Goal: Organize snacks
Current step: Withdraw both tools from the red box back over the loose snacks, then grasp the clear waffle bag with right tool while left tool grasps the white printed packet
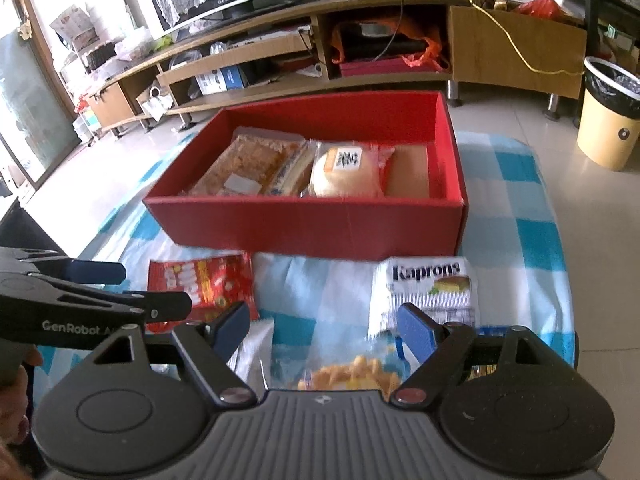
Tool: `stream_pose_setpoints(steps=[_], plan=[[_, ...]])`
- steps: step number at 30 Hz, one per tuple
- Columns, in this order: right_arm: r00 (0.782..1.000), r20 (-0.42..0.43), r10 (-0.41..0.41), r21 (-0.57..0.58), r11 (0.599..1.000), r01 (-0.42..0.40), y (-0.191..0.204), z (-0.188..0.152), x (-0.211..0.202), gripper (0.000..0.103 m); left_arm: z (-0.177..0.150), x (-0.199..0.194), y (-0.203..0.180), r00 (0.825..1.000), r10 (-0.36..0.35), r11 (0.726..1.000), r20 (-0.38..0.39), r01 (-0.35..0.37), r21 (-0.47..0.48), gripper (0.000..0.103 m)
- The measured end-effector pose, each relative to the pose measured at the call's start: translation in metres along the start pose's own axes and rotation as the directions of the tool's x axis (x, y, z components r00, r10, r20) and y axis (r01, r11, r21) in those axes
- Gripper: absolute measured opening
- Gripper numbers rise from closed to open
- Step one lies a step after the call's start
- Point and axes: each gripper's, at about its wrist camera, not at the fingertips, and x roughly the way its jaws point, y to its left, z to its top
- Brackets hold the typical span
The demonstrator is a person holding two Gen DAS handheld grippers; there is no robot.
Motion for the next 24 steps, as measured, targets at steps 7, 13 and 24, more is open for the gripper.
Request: stream_pose_setpoints(steps=[7, 13, 24], plan=[[1.0, -0.031, 0.003, 0.002, 1.0, -0.003, -0.001, -0.014, -0.001, 0.077, -0.018, -0.003, 0.001, 0.999, 0.011, 1.0, -0.03, -0.011, 0.002, 0.089], [0.997, -0.071, 0.013, 0.036, 0.999, -0.011, -0.01, -0.029, 0.0, 0.077, -0.042, -0.006, 0.01, 0.997, 0.025, 0.999, -0.073, -0.022, 0.045, 0.089], [0.997, -0.082, -0.006, 0.02, 1.0, 0.008, -0.003, -0.034, -0.001, 0.078, -0.073, 0.003, 0.015, 0.987, -0.001, 0.984, -0.158, 0.029, 0.178, 0.089]])
